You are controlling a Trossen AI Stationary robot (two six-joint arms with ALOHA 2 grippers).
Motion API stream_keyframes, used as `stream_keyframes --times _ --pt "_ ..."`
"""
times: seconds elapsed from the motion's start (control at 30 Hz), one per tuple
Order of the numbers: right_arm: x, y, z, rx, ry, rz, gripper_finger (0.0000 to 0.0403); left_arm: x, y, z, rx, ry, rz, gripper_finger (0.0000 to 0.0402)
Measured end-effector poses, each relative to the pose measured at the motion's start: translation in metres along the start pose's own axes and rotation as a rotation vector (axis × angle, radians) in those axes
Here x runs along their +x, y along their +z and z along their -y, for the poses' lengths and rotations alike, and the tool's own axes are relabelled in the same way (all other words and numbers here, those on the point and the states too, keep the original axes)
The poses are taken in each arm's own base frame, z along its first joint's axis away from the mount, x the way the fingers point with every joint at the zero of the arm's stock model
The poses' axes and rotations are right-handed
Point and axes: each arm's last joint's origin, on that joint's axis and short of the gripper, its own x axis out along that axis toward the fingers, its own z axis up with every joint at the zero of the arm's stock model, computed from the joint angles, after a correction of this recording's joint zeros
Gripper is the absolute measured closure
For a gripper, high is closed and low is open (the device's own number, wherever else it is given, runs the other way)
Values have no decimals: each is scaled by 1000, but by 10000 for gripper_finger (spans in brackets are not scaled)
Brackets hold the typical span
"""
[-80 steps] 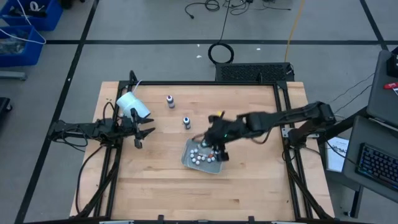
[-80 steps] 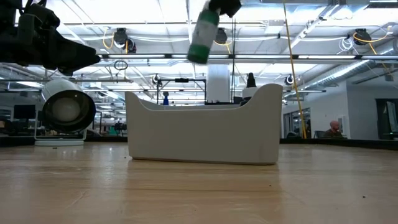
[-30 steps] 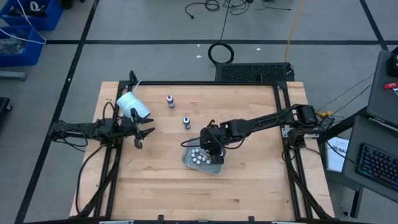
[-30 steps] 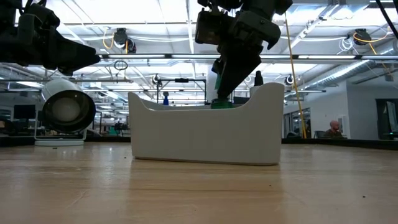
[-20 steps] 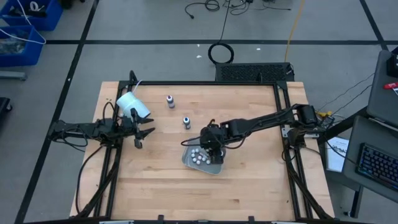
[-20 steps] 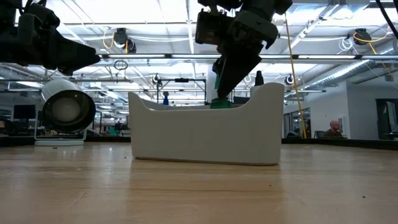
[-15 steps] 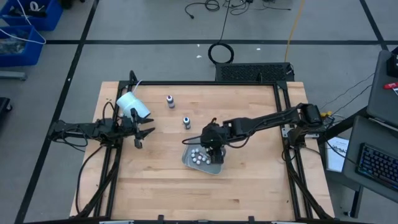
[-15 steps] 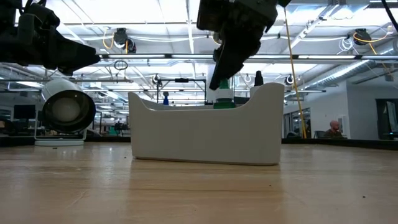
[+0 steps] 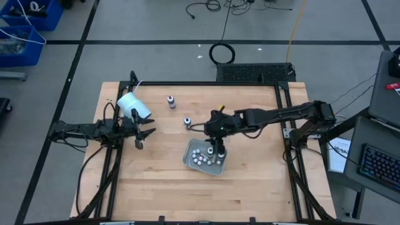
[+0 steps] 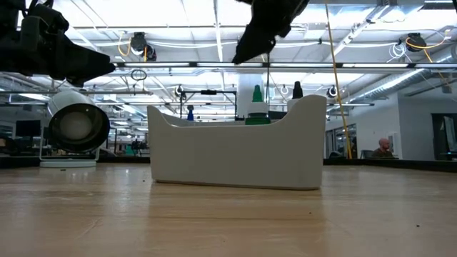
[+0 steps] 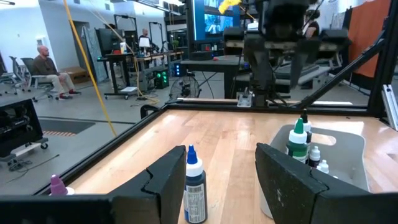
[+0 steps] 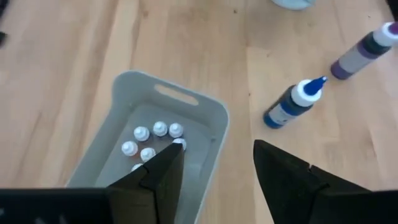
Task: Pick & Place food coloring
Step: Put the purple food coloring bottle into the bin
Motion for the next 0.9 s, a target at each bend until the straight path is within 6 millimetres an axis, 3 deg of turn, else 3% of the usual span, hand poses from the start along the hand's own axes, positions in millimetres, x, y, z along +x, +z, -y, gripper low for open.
stream_keyframes --times 0.17,0.3,0.43,0.67,0.9 --pt "-45 1 2 -16 61 100 221 0 0 0 0 0 0 206" --pt "-72 -22 4 -31 48 222 230 0 0 0 0 0 0 206" --pt "-94 -58 10 -28 -31 359 233 0 0 0 0 0 0 206" --pt "-108 -133 15 70 -175 606 234 0 9 -1 -30 4 88 206" --pt "-106 -173 12 70 -172 739 234 -1 15 -1 -96 3 152 206"
